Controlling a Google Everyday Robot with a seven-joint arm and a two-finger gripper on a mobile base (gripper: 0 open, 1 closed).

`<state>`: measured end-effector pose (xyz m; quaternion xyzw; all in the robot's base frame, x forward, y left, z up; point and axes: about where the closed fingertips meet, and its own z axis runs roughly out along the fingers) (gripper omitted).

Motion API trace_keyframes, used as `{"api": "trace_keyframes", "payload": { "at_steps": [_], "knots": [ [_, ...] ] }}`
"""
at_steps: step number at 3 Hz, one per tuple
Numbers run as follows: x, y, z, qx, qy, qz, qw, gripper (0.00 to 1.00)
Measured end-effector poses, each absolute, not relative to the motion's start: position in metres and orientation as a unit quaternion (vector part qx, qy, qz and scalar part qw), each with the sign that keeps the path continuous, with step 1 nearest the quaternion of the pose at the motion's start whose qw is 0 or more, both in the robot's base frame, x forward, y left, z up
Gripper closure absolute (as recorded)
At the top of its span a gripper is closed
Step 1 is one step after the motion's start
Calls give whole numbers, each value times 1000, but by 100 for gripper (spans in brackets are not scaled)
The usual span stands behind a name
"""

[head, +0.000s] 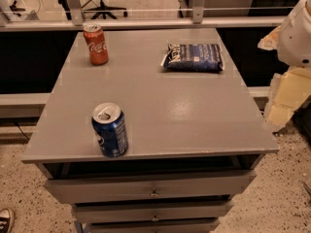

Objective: Move pepsi can near blue chip bag

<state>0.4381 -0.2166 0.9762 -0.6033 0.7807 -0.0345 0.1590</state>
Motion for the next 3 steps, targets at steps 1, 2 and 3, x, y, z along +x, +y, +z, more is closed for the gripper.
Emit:
{"api": "trace_keyframes", "payload": {
  "at_steps": [1, 2, 3],
  "knots": [
    [438, -217, 976, -603, 781, -34, 159, 0],
    [439, -211, 978, -606, 777, -30, 167, 0],
    [439, -211, 978, -606, 777, -29, 167, 0]
  ]
}}
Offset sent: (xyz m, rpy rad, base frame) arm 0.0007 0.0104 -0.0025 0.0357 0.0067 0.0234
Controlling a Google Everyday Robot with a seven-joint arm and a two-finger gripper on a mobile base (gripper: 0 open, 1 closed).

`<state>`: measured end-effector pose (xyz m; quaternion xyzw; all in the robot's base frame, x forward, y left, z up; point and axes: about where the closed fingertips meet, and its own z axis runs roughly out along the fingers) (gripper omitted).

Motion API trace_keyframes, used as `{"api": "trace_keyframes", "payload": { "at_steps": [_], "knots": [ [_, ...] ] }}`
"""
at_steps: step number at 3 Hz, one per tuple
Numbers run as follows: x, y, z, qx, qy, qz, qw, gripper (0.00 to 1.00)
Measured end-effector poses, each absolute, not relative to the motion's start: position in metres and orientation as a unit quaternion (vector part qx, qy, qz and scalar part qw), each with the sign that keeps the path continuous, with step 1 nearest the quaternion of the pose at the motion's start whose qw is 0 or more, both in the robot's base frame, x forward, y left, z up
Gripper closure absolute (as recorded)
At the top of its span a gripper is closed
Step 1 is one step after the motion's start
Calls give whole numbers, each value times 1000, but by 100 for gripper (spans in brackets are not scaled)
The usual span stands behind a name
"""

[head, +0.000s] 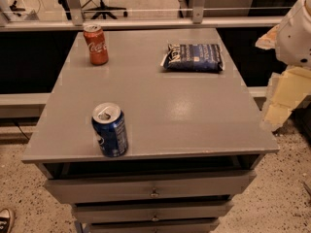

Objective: Move pepsi can near blue chip bag

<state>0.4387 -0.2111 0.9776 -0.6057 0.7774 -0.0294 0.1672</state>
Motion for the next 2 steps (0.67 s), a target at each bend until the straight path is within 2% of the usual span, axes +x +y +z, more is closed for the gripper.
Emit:
{"api": "trace_keyframes", "payload": {
  "at_steps": [1, 2],
  "knots": [
    [438, -186, 969, -609, 770, 11, 188, 0],
    [439, -129, 931, -615, 747, 104, 230, 0]
  ]
}}
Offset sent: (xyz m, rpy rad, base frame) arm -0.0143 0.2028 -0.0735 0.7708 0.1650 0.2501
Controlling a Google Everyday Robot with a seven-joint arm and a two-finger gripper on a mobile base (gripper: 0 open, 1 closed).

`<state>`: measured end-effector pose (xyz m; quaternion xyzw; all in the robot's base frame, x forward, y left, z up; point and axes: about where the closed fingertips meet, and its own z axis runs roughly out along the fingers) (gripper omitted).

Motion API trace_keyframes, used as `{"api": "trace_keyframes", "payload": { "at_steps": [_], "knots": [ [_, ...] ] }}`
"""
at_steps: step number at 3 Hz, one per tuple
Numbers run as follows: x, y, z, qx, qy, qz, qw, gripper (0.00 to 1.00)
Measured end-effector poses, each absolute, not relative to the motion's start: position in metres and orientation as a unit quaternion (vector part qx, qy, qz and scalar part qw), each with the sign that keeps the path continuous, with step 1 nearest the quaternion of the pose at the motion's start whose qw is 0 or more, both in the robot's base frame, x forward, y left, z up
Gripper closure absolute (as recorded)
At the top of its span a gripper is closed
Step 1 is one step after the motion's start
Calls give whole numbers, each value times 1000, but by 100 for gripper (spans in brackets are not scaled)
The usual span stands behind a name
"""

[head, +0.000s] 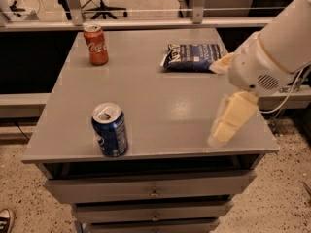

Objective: Move pepsi can near blue chip bag

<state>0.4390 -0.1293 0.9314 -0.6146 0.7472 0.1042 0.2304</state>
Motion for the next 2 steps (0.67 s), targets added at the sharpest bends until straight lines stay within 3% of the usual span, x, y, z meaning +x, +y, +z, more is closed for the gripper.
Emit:
{"api": "trace_keyframes", "payload": {
  "at_steps": [2],
  "knots": [
    [431, -39, 914, -604, 693, 257, 298, 0]
  ]
}}
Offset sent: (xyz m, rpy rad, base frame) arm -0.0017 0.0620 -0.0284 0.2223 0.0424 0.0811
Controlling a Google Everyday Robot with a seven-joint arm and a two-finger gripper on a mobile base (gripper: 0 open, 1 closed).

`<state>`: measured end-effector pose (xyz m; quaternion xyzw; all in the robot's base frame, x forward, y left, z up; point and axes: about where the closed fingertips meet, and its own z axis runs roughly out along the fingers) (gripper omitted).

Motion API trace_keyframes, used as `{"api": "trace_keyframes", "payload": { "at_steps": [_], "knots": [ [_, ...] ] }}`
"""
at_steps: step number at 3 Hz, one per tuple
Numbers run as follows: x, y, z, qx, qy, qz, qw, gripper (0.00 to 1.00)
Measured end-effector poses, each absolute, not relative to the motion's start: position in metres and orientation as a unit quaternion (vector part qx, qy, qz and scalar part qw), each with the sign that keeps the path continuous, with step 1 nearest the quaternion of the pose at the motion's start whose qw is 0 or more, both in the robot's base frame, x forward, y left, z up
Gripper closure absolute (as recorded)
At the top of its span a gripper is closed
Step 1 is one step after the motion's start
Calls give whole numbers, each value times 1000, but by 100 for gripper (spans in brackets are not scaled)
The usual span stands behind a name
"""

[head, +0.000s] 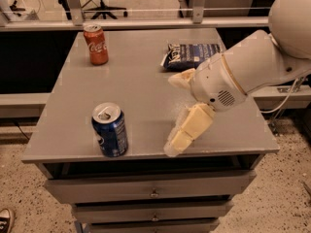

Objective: Move pepsi can near blue chip bag

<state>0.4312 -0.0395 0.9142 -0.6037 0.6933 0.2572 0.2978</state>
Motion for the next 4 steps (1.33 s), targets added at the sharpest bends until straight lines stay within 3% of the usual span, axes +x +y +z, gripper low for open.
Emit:
{"api": "trace_keyframes", "payload": {
  "at_steps": [2, 4],
  "knots": [
    [429, -34, 916, -604, 688, 264, 302, 0],
    [422, 38, 905, -599, 605, 352, 389, 0]
  ]
}}
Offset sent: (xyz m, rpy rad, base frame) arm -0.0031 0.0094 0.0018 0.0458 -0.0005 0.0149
